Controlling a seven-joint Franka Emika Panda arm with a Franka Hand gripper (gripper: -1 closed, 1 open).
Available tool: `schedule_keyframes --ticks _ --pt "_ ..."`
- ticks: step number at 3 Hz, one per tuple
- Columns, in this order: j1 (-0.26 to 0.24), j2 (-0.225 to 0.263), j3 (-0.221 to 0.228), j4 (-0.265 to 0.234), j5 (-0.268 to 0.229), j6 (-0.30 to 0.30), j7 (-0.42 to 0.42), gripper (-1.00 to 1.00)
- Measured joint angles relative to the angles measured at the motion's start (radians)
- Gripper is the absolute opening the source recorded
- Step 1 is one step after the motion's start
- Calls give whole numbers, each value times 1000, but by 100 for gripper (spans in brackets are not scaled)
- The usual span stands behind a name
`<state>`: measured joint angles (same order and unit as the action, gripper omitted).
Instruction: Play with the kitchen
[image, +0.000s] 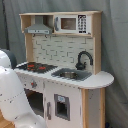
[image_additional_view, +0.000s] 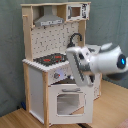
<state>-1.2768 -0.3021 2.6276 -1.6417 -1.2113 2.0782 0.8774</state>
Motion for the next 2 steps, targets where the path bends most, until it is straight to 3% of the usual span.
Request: schedule_keyframes --ticks 2 --pt "61 -50 0 -73 -82 0 216 100"
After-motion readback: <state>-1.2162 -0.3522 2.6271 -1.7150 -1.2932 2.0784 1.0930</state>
